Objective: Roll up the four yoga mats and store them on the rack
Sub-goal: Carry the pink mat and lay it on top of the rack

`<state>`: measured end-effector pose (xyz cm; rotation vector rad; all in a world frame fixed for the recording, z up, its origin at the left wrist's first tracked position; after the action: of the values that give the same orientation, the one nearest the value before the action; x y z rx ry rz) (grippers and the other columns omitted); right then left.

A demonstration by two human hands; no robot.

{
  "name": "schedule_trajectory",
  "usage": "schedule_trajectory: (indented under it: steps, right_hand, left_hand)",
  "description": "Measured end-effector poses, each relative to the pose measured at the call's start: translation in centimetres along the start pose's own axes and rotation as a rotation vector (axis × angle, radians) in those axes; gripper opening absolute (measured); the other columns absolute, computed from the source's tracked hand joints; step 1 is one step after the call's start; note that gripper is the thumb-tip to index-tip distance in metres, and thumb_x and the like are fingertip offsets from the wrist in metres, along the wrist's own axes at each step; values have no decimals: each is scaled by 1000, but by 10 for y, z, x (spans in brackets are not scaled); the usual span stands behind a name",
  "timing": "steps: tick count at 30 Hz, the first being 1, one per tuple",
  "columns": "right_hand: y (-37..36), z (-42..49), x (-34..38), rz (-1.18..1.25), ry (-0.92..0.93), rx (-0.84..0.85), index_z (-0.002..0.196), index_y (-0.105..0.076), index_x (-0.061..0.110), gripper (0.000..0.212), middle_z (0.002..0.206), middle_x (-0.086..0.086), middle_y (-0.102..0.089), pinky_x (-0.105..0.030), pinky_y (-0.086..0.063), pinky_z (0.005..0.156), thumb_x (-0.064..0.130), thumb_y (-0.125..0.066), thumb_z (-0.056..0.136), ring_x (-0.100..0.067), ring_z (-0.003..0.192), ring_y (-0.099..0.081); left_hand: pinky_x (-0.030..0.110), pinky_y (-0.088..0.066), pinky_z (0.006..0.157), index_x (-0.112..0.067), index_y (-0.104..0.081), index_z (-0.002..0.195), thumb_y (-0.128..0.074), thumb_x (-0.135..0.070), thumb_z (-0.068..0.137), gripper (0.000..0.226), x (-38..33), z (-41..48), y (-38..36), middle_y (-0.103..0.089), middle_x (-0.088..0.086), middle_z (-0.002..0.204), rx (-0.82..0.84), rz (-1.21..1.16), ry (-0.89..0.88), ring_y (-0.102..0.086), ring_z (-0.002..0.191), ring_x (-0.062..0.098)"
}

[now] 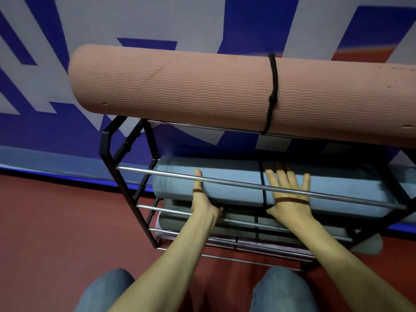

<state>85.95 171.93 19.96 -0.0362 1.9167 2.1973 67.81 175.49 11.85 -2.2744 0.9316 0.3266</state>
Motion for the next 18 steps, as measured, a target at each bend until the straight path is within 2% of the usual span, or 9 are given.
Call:
schedule_trajectory:
  steps: [1, 2, 5, 6, 9, 11, 14, 16, 18]
  right_hand:
    - [2, -1, -1, 6, -10, 28, 145, -35, 19, 113, 137, -8, -45, -63, -16, 107, 41, -90, 48, -31, 128, -41]
    - [4, -2, -3, 9, -15, 44, 146, -31, 19, 113, 139, -7, -42, -62, -14, 108, 43, -88, 52, -31, 129, -38]
    - [11, -2, -11, -2, -19, -36, 130, -52, 10, 115, 115, -14, -58, -68, -31, 94, 37, -93, 26, -36, 105, -54]
    - [13, -2, -12, 5, -26, -65, 127, -54, 9, 113, 110, -15, -59, -68, -33, 92, 35, -93, 24, -37, 101, -55]
    - [17, -1, -10, 29, -33, -100, 126, -55, 8, 113, 111, -16, -59, -69, -33, 91, 36, -93, 23, -37, 101, -55]
    - [18, -2, -3, 33, -12, -109, 124, -58, 7, 117, 112, -17, -60, -70, -34, 90, 39, -94, 19, -38, 102, -57]
    - [17, -3, 7, 49, 1, -76, 131, -54, 8, 117, 123, -17, -57, -70, -27, 98, 40, -94, 27, -40, 113, -54]
    - [19, -4, 9, 71, -11, -83, 136, -49, 9, 116, 129, -17, -53, -68, -21, 102, 39, -93, 34, -40, 120, -49]
    - [22, -5, 11, 68, -13, -104, 136, -48, 9, 117, 129, -18, -53, -69, -21, 101, 39, -94, 33, -40, 119, -48]
  left_hand:
    - [57, -53, 81, -16, -50, 125, -88, -62, 14, 125, -1, 0, 0, -63, 14, 113, 0, 7, 5, -62, 98, 37]
    - [58, -53, 81, -16, -51, 123, -89, -61, 14, 124, -3, -1, -2, -64, 14, 112, 16, 9, 5, -63, 98, 38]
    - [56, -53, 84, -14, -54, 121, -89, -57, 27, 109, -11, -12, -15, -69, 14, 108, 125, 1, -3, -65, 97, 37]
    - [55, -53, 86, -13, -55, 120, -89, -57, 30, 106, -13, -14, -18, -69, 14, 107, 150, 1, -11, -66, 98, 36]
    - [54, -52, 90, -12, -56, 122, -90, -56, 33, 105, -19, -13, -21, -70, 13, 107, 171, -8, -46, -66, 99, 35]
    - [60, -50, 89, -13, -56, 123, -91, -56, 33, 106, -22, -15, -21, -70, 14, 109, 179, 0, -39, -65, 101, 38]
    - [64, -48, 87, -13, -53, 122, -86, -52, 50, 88, -32, -19, -16, -67, 16, 111, 170, -45, -51, -62, 102, 39]
    - [67, -49, 81, -13, -49, 125, -90, -51, 40, 102, -36, -21, -11, -64, 17, 115, 153, -74, -65, -61, 101, 41]
    - [69, -49, 76, -13, -46, 128, -93, -50, 25, 119, -39, -23, -9, -62, 17, 117, 147, -85, -78, -61, 101, 41]
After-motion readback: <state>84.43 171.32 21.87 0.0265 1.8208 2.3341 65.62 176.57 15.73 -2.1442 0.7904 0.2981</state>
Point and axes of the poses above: each hand's wrist, its own z-axis towards the middle knuckle, its own y-axis out of the back of the hand, x = y × z, the point moved 7 cm from there along z, towards the middle knuckle
